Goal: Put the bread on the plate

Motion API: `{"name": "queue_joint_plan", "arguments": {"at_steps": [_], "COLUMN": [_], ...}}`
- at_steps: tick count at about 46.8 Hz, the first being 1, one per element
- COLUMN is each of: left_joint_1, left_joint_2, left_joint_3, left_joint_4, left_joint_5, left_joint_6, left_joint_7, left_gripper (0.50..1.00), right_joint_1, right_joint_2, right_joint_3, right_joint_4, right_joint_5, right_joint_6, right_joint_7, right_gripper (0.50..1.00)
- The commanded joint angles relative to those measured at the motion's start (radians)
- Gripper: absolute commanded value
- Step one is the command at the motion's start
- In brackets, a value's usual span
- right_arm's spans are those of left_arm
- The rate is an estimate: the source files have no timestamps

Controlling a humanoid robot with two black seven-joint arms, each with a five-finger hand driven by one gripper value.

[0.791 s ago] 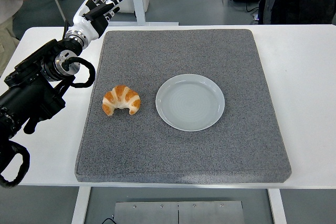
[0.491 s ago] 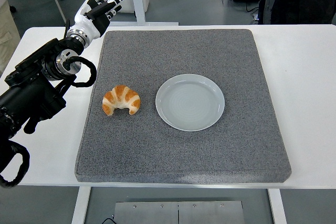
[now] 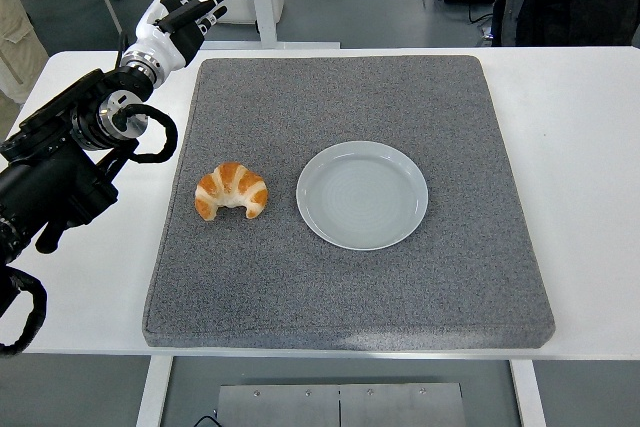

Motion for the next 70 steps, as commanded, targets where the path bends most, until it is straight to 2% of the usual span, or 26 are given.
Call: {"name": "queue_joint_plan", "arguments": {"at_steps": [1, 15, 27, 37, 44, 57, 70], "left_joint_1": [0.001, 0.032, 0.038, 0.036, 0.030, -0.048, -0.120], "left_joint_2": [0.019, 0.088, 0.156, 0.242, 0.312, 0.459, 0.532], "left_joint_3": [0.005, 0.016, 0.062, 0.096, 0.103, 0.194, 0.324], "left_joint_4": [-0.038, -0.238, -0.350, -0.482, -0.561, -0.703, -0.735], "left_joint_5": [0.001, 0.002, 0.024, 0.130, 0.145, 0.174, 0.357], "left_joint_6": [0.024, 0.090, 0.093, 0.093, 0.093, 0.093, 0.093], "left_joint_7": [0.002, 0.005, 0.010, 0.010, 0.010, 0.008, 0.007], "left_gripper": [1.000, 1.000, 1.000, 1.000, 1.000, 1.000, 1.000], "right_joint_1": [0.000, 0.000, 0.000, 0.000, 0.000, 0.000, 0.000], "right_joint_2": [0.000, 0.000, 0.000, 0.000, 0.000, 0.000, 0.000], "right_joint_3": [0.000, 0.000, 0.000, 0.000, 0.000, 0.000, 0.000], "right_joint_4": [0.000, 0.000, 0.000, 0.000, 0.000, 0.000, 0.000], "right_joint_5": [0.000, 0.000, 0.000, 0.000, 0.000, 0.000, 0.000], "right_joint_6": [0.000, 0.000, 0.000, 0.000, 0.000, 0.000, 0.000], "right_joint_7": [0.000, 0.000, 0.000, 0.000, 0.000, 0.000, 0.000], "right_gripper": [1.000, 1.000, 1.000, 1.000, 1.000, 1.000, 1.000]}}
